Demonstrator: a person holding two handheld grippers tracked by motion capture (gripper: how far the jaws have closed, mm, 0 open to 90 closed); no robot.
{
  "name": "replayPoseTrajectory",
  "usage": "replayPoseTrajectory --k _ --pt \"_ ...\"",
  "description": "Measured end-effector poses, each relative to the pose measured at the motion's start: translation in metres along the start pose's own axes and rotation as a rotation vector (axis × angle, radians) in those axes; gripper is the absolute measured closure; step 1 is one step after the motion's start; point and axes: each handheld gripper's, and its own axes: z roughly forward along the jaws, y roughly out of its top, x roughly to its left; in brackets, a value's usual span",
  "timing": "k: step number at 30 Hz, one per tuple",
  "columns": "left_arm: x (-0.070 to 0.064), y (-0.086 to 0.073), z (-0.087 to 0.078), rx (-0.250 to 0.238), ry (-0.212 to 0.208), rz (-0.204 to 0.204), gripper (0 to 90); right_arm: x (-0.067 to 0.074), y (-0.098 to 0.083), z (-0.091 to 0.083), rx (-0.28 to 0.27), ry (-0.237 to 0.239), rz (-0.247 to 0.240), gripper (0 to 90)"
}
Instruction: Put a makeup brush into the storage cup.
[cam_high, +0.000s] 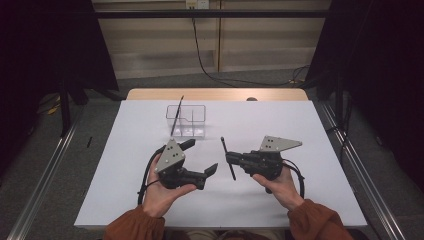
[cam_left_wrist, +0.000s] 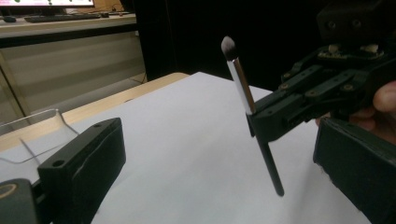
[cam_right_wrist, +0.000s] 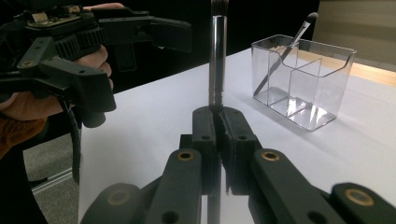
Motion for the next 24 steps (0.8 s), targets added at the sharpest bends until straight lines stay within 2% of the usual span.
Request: replayPoseTrajectory --k 2,6,10,13,17,18,20,22,24 --pt "-0.002 0.002 0.004 0.003 -0.006 0.020 4.0 0.000 0.000 0.000 -0.003 -0.001 0.000 85.0" --pt "-0.005 0.006 0.011 -0.009 -0.026 0.014 4.6 0.000 0.000 0.000 -0.003 -0.006 0.005 85.0" --pt "-0.008 0.008 0.018 -0.017 -0.050 -0.012 8.4 -0.001 0.000 -0.001 -0.004 -0.011 0.005 85.0" --pt "-0.011 0.010 0.022 -0.022 -0.040 -0.010 10.7 0.000 0.000 -0.001 -0.004 -0.010 0.001 85.0" --pt "-0.011 0.013 0.027 -0.032 -0.027 -0.028 13.5 0.000 0.000 0.000 -0.002 -0.010 -0.003 85.0" --pt "-0.010 0.013 0.029 -0.039 -0.038 -0.042 13.6 0.000 0.000 0.000 -0.002 -0.010 -0.003 85.0" --pt "-0.009 0.013 0.032 -0.040 -0.040 -0.032 20.9 0.000 -0.001 0.000 -0.002 -0.010 -0.004 85.0" --pt "-0.008 0.013 0.036 -0.036 -0.034 -0.032 21.9 0.000 -0.001 0.000 -0.004 -0.013 -0.001 85.0" --pt "-0.007 0.014 0.040 -0.029 -0.048 -0.038 23.8 0.000 -0.001 0.000 -0.003 -0.016 -0.001 85.0"
